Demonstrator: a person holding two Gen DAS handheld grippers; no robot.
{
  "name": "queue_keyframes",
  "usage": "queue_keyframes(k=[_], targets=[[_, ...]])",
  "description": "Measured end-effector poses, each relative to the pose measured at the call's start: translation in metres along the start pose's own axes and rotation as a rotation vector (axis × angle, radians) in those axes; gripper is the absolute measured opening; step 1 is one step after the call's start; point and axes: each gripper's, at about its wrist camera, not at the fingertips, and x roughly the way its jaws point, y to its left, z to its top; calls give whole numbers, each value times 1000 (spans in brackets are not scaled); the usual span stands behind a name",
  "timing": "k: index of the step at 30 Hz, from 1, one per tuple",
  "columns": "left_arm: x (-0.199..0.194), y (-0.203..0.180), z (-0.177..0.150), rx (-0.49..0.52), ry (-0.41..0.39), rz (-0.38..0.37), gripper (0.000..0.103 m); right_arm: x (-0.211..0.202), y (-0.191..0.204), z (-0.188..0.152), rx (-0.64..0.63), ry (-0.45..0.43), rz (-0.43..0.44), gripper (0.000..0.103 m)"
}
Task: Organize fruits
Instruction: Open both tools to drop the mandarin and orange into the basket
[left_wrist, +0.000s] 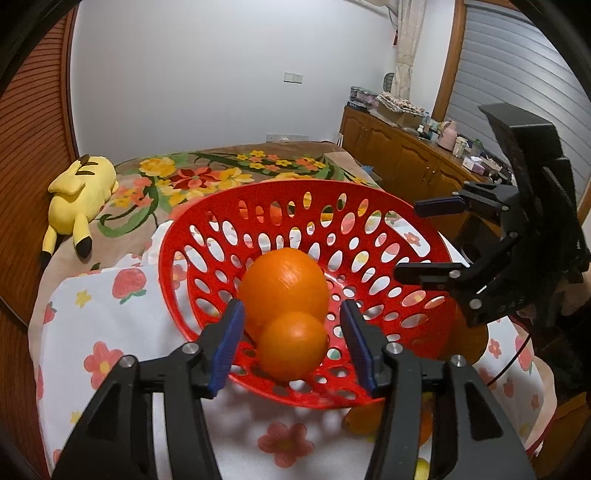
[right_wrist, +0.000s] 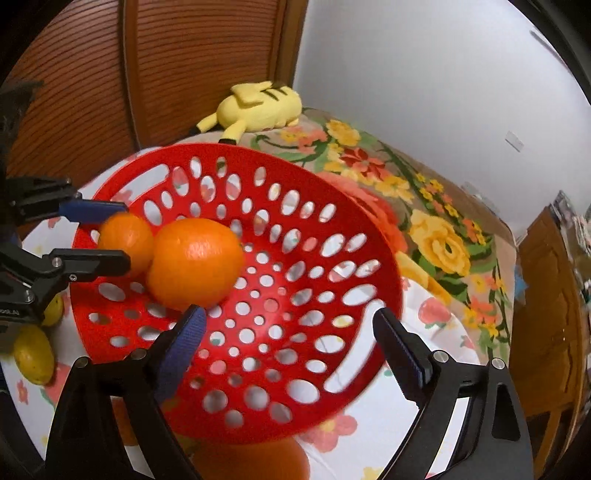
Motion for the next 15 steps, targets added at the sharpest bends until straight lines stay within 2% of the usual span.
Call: queue_keyframes(k=[4,15], targets=[[-8,-4,0,1,-8,3,56,-10,-4,-6,16,-18,-2,94],[-47,-16,-13,20,-61,23,69,-52,11,-25,56,-91,-18,94]])
